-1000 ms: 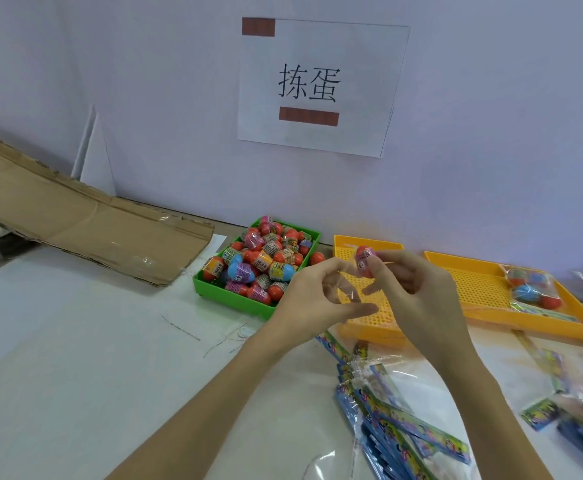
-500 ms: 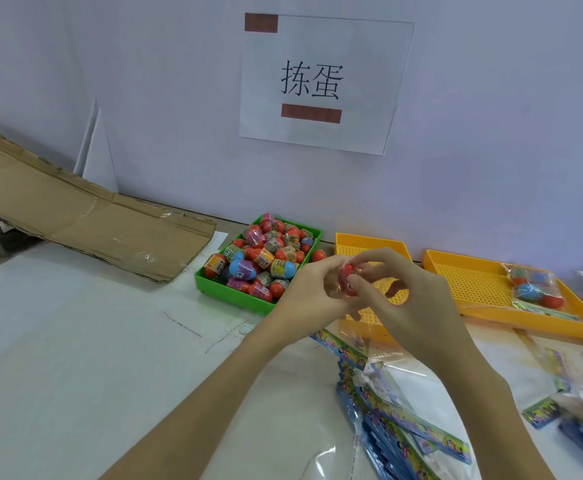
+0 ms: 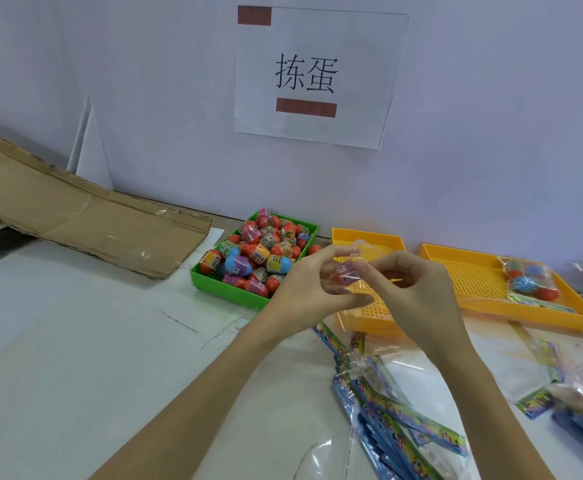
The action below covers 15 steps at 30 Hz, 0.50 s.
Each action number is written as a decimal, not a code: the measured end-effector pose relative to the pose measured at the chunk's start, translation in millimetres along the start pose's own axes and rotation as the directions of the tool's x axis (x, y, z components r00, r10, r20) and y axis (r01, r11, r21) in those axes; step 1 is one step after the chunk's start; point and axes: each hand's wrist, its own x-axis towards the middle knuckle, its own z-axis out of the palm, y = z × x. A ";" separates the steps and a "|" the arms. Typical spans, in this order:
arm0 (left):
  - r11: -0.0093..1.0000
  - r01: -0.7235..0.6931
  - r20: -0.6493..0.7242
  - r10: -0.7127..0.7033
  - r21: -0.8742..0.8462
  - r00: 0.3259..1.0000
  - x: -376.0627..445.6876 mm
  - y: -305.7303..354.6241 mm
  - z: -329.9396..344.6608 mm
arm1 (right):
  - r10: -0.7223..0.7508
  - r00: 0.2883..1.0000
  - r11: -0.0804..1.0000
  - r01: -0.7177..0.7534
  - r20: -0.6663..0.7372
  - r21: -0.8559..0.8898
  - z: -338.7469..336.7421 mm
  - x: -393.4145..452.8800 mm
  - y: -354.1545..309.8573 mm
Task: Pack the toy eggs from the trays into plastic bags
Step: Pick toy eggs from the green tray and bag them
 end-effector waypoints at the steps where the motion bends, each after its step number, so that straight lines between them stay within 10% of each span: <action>1: 1.000 -0.004 0.002 0.004 -0.003 1.000 -0.2 0.8 -0.2 | -0.002 1.000 1.000 0.001 0.014 0.027 0.5 0.1 -0.5; 10: 1.000 -0.016 0.115 0.018 -0.013 0.993 -0.4 -0.6 -1.5 | -0.050 0.960 0.988 0.087 0.274 -0.127 3.1 -2.4 -2.0; 15: 0.998 0.060 0.126 -0.063 0.029 0.990 0.1 -2.2 -2.8 | -0.047 0.994 0.991 0.059 0.098 -0.120 5.2 -1.3 0.1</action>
